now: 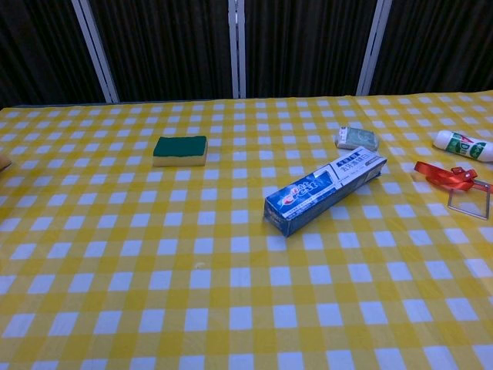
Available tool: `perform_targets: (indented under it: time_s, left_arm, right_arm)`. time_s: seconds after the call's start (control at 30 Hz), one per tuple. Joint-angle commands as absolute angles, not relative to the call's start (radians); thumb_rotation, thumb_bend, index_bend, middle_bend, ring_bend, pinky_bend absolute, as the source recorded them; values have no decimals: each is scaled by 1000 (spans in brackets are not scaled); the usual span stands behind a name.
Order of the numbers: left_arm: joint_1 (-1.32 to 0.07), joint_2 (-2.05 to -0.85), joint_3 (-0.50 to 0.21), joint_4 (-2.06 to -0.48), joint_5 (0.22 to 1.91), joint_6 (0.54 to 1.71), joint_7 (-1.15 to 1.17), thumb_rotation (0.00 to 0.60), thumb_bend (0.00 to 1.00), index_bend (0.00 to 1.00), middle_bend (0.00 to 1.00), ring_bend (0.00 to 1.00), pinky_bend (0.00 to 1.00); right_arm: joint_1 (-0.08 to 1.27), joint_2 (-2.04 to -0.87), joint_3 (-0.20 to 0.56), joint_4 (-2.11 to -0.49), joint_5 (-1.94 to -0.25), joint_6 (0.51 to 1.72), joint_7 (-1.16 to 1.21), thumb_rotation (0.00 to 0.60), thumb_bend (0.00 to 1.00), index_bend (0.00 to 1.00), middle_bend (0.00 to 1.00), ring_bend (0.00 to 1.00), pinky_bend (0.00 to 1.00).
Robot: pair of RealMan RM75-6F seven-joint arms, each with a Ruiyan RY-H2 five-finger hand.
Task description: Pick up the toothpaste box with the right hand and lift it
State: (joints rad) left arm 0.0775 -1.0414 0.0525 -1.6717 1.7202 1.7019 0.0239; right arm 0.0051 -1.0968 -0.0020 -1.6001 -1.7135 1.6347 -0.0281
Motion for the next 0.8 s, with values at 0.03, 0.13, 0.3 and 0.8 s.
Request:
perform_targets:
  time_s: [0.03,0.13,0.3,0.8]
  left_arm:
    - [77,-1041,52,-1672,1719,1701,22,600,0,0,0,0,0]
    - [77,-1040,52,-1670,1718,1699,20,600,0,0,0,0,0]
    - [72,-1042,50,-1672,1710,1689,21,600,0,0,0,0,0]
    - [35,-1069,21,-1670,1636,1607,49,600,0,0,0,0,0]
  right_arm:
    - [6,-1096,-3,-1600,-1713,1632,-27,600,0,33,0,0,0]
    - [9,-1097,-3,-1598,-1704,1619,-24,600,0,33,0,0,0]
    - [32,-1096,-10,-1601,-1680,1555,11,600,0,33,0,0,0]
    - [522,-1159,73,-1542,-1734,924,74,600,0,33,0,0,0]
